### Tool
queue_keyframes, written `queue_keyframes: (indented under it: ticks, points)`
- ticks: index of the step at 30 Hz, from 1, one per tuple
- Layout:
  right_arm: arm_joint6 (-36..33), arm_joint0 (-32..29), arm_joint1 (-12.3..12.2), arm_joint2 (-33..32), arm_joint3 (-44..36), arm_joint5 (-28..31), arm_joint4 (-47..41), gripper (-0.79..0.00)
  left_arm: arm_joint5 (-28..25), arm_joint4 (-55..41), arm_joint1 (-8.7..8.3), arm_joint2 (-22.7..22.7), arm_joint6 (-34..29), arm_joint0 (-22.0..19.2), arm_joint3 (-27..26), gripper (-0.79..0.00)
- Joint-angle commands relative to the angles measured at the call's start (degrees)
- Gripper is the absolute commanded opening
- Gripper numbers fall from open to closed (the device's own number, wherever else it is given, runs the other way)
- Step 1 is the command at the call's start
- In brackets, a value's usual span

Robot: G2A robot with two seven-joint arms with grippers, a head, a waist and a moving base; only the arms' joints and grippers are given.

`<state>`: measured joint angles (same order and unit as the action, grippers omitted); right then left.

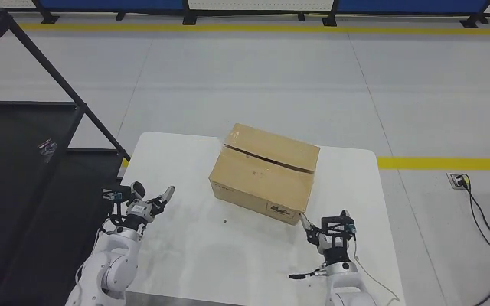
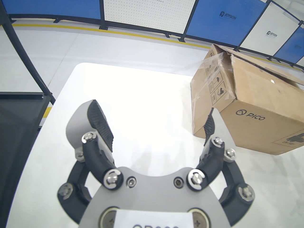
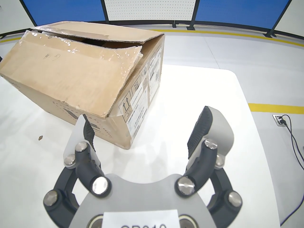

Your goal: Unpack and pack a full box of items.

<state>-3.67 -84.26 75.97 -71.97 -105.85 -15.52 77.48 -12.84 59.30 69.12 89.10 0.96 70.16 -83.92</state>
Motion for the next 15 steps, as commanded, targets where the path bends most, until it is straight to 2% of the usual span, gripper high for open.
queue_keyframes:
  ticks: [1,4,9,12,15]
  points:
    - [-1.2,0.5,-0.1,-2.3,-0.9,5.0,-8.3,0.0,1.2,-0.8,0.25,-1.2,-0.5,-1.7,0.7,0.0]
    - [-5.1,2.0,-0.3,-5.4,-0.9,9.3,-15.3,0.0,2.4,0.7,0.58,-3.2,0.8,-4.5,3.5,0.0]
    - [-12.5,5.8,-0.4,-9.9,0.4,15.1,-29.3,0.0,2.5,0.9,1.38,-6.9,2.6,-11.8,12.3,0.0]
    - [-18.7,9.2,-0.6,-12.6,3.2,15.5,-37.9,0.0,1.7,0.3,1.95,-9.0,4.2,-15.4,17.0,0.0]
    - [-19.6,9.6,-0.6,-13.0,3.7,15.1,-38.2,0.0,1.1,0.4,2.35,-10.3,5.2,-18.1,21.1,0.0]
